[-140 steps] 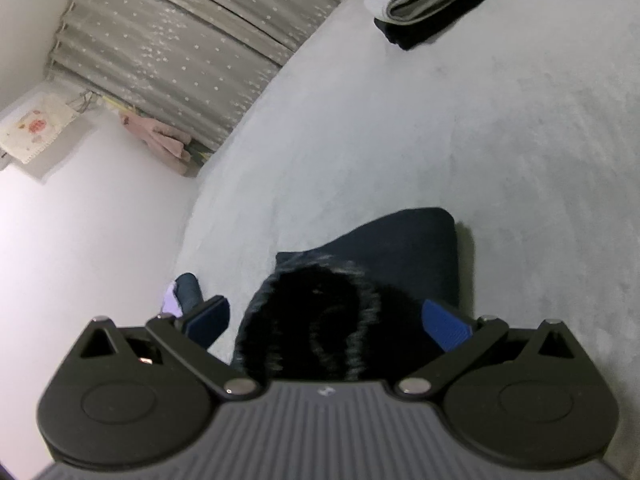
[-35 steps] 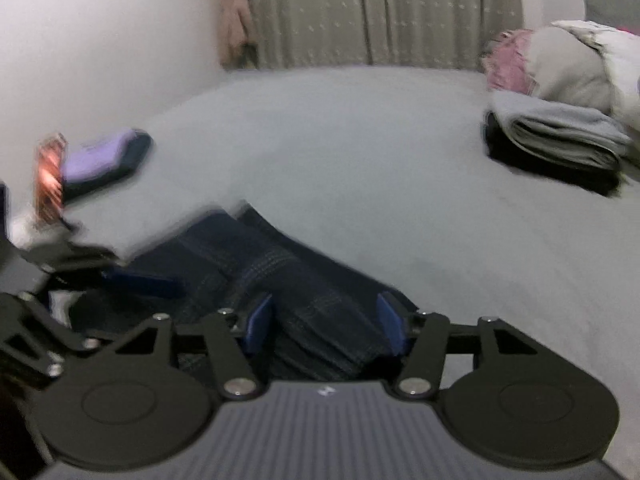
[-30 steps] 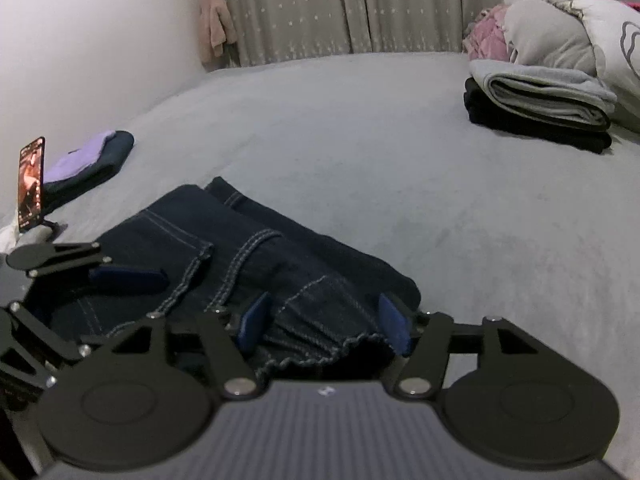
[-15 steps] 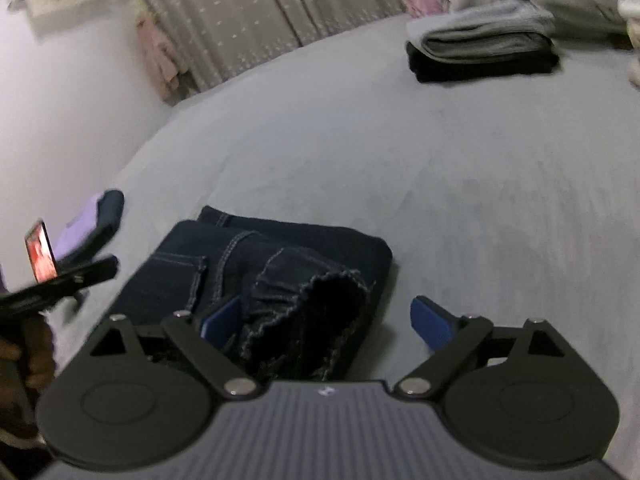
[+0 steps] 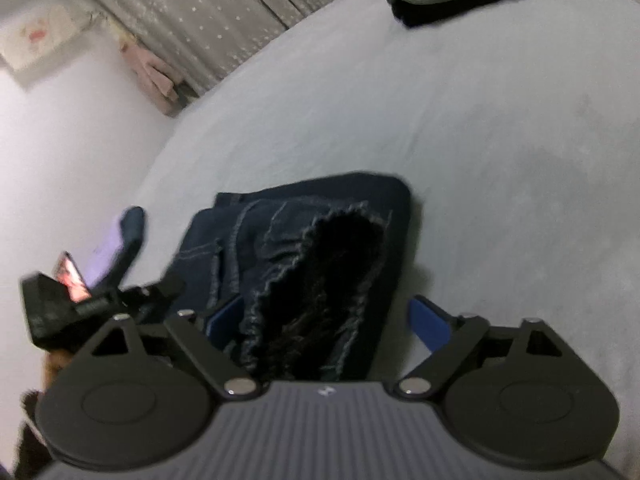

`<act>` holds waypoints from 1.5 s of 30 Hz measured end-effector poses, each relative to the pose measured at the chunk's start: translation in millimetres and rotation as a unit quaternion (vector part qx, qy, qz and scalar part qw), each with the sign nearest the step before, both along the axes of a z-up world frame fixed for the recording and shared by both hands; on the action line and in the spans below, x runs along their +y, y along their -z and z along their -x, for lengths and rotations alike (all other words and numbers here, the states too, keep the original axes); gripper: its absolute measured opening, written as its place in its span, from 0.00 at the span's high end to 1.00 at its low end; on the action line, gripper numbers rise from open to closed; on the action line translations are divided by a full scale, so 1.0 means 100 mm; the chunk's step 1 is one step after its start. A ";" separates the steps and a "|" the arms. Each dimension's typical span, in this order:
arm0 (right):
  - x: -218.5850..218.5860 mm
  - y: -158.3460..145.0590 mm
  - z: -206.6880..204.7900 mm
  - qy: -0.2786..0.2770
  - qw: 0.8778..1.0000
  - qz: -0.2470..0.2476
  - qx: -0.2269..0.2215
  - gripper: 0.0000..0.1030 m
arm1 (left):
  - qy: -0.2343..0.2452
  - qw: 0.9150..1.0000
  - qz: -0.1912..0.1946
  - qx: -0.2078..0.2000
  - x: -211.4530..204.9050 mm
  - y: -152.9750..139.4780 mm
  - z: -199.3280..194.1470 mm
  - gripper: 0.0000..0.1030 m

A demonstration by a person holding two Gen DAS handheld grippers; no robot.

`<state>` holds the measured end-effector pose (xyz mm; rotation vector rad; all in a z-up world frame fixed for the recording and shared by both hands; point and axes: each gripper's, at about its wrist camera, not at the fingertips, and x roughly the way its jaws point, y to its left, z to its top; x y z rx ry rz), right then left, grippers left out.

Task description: Fold clothes

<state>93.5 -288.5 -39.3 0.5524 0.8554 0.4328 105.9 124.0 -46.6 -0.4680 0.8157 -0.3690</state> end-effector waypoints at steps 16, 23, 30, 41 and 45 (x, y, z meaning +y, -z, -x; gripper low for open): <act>0.16 -0.16 -0.41 -0.058 0.990 0.096 -0.084 0.26 | -0.047 0.994 -0.073 -0.063 -0.32 -0.13 0.46 0.58; 0.16 -0.56 0.06 -0.002 0.965 0.178 -0.191 0.20 | -0.050 0.974 -0.200 -0.096 -0.56 -0.28 0.57 0.39; 0.49 -0.75 0.47 -0.076 0.935 0.230 -0.258 0.43 | -0.072 0.952 -0.246 -0.168 -0.71 -0.44 0.90 0.37; 0.62 -0.26 0.69 -0.095 0.921 0.284 -0.249 0.56 | -0.010 0.957 -0.242 -0.161 -0.85 -0.17 1.07 0.39; 0.69 -0.35 0.72 -0.081 0.921 0.291 -0.244 0.37 | -0.035 0.957 -0.256 -0.134 -0.89 -0.31 1.14 0.35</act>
